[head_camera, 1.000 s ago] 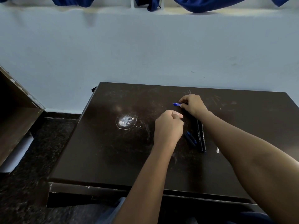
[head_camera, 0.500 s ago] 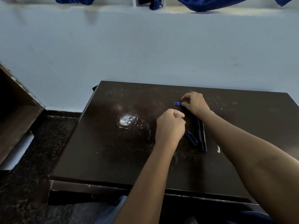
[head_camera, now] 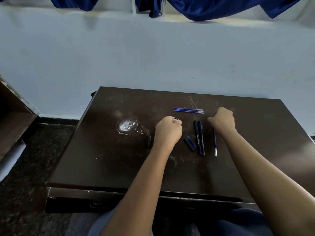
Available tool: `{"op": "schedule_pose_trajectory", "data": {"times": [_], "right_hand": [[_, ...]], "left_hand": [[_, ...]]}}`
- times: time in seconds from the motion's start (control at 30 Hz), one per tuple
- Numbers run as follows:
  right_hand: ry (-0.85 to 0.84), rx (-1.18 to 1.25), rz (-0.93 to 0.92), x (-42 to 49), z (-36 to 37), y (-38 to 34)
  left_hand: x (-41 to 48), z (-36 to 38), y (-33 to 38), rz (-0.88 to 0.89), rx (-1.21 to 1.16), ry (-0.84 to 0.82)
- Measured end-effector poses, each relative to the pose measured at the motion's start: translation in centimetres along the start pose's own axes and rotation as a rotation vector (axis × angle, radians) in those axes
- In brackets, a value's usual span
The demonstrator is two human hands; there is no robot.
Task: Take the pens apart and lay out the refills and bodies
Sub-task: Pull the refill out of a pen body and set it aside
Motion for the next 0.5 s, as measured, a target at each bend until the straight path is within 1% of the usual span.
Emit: {"op": "schedule_pose_trajectory", "data": {"times": [0.17, 0.2, 0.27, 0.4, 0.47, 0.5], "right_hand": [[-0.292, -0.208, 0.13, -2.2, 0.1, 3.3], [-0.333, -0.212, 0.151, -2.7, 0.5, 3.8], [-0.361, -0.189, 0.183, -3.1, 1.4, 4.5], [-0.379, -0.066, 0.258, -3.5, 2.3, 5.4], [-0.386, 0.097, 0.277, -3.3, 2.2, 4.9], [-0.386, 0.23, 0.283, -3.1, 2.1, 4.3]], "left_hand": [[-0.1, 0.0, 0.0, 0.031, 0.053, 0.005], [-0.1, 0.1, -0.1, 0.028, 0.059, 0.004], [-0.1, 0.2, -0.3, 0.018, 0.062, 0.003], [0.1, 0.3, -0.4, 0.02, 0.072, -0.001], [0.1, 0.4, -0.5, 0.012, 0.068, -0.015], [0.2, 0.5, -0.5, 0.01, 0.064, -0.024]]}}
Point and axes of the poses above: each hand's wrist, its own x-axis towards the middle knuckle, its own z-axis out of the palm, y = z × x, the point moved 8 cm from there along x, towards the middle knuckle, and after that the axes turned 7 degrees about y, right-handed, at the moved point
